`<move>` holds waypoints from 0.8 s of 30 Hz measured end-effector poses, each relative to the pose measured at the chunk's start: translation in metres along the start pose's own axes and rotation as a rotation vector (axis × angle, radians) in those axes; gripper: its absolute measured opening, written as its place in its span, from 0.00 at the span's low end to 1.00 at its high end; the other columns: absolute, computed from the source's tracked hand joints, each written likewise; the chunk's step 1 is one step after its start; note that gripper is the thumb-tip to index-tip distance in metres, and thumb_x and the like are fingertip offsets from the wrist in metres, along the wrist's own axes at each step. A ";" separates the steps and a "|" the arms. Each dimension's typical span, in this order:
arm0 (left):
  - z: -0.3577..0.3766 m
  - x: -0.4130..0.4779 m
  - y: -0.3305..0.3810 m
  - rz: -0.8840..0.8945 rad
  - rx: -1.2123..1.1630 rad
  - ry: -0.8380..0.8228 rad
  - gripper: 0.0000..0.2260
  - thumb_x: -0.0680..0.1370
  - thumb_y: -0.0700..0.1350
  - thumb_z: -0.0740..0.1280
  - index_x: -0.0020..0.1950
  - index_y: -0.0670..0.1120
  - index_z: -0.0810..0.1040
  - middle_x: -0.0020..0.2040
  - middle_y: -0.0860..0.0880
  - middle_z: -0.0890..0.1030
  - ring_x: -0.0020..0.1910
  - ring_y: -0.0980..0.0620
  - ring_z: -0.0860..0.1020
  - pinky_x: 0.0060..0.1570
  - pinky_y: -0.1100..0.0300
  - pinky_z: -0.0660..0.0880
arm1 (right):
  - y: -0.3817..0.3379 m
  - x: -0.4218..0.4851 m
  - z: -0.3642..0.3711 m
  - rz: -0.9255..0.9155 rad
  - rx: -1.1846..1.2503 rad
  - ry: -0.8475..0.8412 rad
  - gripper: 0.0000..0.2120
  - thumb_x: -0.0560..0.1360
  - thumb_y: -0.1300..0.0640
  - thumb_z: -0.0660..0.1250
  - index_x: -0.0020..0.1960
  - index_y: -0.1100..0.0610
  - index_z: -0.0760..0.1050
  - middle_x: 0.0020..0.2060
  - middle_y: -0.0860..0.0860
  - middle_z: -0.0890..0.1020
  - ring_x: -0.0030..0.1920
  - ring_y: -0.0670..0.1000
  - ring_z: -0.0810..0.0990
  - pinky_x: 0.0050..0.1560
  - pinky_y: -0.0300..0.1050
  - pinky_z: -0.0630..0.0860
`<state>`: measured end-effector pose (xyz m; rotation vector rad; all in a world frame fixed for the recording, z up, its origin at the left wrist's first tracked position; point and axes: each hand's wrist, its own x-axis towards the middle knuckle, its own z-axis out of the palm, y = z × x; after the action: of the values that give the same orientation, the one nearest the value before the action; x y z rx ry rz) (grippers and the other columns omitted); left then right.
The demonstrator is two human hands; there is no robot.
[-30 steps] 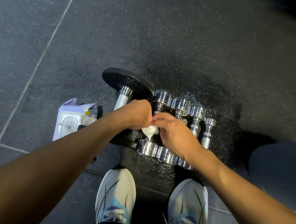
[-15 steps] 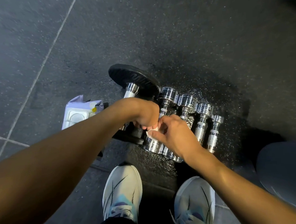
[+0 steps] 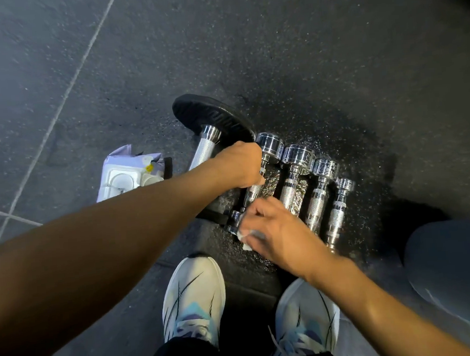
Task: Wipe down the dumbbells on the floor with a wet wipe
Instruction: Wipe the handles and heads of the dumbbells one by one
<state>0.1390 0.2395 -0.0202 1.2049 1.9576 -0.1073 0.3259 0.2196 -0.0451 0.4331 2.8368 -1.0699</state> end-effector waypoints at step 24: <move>0.007 0.011 0.012 -0.038 -0.024 -0.011 0.18 0.76 0.53 0.75 0.58 0.41 0.78 0.45 0.46 0.79 0.44 0.46 0.79 0.42 0.55 0.74 | -0.012 0.010 0.038 -0.139 -0.537 0.021 0.11 0.77 0.54 0.69 0.58 0.52 0.84 0.65 0.55 0.81 0.71 0.58 0.73 0.75 0.69 0.56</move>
<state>0.1503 0.2503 -0.0282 1.1493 1.9676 -0.1094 0.3123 0.1886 -0.0678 0.2003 3.0381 -0.2799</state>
